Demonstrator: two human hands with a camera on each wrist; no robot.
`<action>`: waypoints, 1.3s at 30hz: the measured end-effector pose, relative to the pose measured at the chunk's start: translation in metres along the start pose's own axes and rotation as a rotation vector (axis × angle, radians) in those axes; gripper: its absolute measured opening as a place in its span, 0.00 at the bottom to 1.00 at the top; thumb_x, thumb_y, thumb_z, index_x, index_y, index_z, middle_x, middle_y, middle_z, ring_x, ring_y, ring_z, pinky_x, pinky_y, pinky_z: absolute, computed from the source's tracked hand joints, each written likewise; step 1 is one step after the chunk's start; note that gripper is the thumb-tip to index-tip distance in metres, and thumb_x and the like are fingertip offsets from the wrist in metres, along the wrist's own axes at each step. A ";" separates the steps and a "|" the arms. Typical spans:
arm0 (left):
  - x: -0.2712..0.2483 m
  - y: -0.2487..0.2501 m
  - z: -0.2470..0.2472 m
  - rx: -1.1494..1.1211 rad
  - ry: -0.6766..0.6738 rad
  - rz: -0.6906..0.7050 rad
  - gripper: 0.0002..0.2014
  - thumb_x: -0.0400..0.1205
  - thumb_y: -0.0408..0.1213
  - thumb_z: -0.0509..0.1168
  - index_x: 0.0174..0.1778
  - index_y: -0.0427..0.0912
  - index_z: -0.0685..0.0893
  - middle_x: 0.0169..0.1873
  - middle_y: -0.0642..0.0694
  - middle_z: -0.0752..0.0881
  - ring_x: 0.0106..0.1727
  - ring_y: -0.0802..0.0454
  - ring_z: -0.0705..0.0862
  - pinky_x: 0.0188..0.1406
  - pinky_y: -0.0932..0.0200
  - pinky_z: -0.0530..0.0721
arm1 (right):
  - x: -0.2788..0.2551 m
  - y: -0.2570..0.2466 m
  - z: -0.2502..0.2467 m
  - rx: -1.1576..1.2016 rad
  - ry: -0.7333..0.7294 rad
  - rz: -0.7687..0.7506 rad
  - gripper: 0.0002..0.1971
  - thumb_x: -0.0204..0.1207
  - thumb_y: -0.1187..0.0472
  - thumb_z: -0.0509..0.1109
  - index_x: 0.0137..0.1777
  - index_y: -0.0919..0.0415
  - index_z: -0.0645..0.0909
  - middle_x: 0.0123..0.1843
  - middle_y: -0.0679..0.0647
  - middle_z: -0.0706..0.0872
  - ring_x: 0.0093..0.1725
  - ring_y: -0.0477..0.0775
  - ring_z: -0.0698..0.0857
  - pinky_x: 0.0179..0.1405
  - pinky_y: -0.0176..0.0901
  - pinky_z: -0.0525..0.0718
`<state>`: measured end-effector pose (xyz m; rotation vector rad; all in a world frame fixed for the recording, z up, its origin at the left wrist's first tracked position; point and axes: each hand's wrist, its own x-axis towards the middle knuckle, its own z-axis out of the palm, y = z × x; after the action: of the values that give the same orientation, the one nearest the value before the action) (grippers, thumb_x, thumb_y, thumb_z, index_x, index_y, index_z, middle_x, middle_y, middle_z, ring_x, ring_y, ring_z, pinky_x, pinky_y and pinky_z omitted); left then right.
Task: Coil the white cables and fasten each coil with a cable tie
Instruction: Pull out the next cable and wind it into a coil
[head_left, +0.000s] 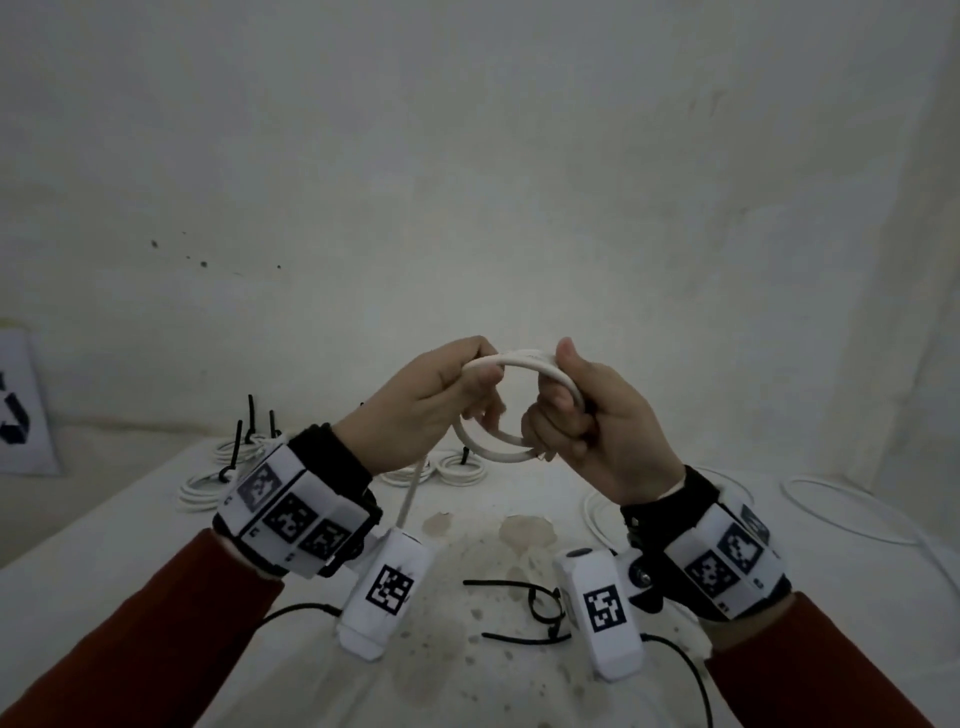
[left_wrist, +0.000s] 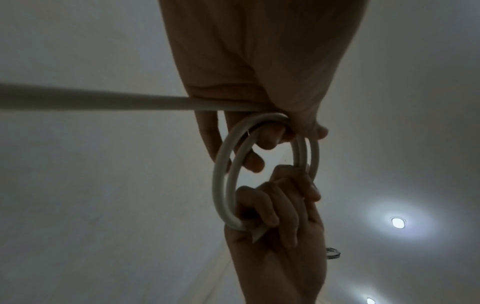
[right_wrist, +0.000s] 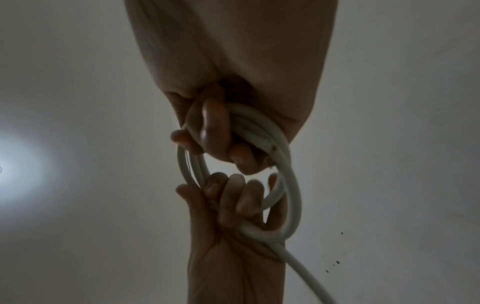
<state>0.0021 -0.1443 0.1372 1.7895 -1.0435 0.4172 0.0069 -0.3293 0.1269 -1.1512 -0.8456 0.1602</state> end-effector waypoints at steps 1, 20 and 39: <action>0.000 0.001 0.003 -0.081 0.016 -0.026 0.19 0.85 0.54 0.55 0.37 0.42 0.73 0.26 0.59 0.76 0.28 0.55 0.77 0.41 0.51 0.85 | 0.000 0.000 0.000 -0.003 -0.014 0.009 0.23 0.80 0.46 0.56 0.26 0.55 0.75 0.17 0.43 0.60 0.16 0.46 0.61 0.28 0.48 0.58; -0.005 -0.023 0.032 0.296 0.173 0.021 0.13 0.86 0.46 0.50 0.41 0.48 0.75 0.23 0.55 0.73 0.22 0.58 0.71 0.24 0.69 0.70 | -0.017 -0.025 -0.042 0.694 -0.238 0.079 0.21 0.88 0.54 0.52 0.34 0.60 0.72 0.19 0.49 0.55 0.19 0.48 0.50 0.25 0.45 0.59; -0.033 -0.045 0.029 1.367 -0.243 0.399 0.17 0.65 0.25 0.65 0.48 0.42 0.86 0.32 0.48 0.82 0.32 0.47 0.81 0.35 0.55 0.72 | -0.007 -0.025 -0.068 0.303 0.619 -0.437 0.16 0.89 0.60 0.48 0.40 0.58 0.70 0.24 0.47 0.73 0.23 0.46 0.71 0.31 0.39 0.73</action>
<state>0.0142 -0.1477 0.0758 2.8368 -1.4306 1.4353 0.0396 -0.3935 0.1347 -0.6475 -0.4762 -0.4022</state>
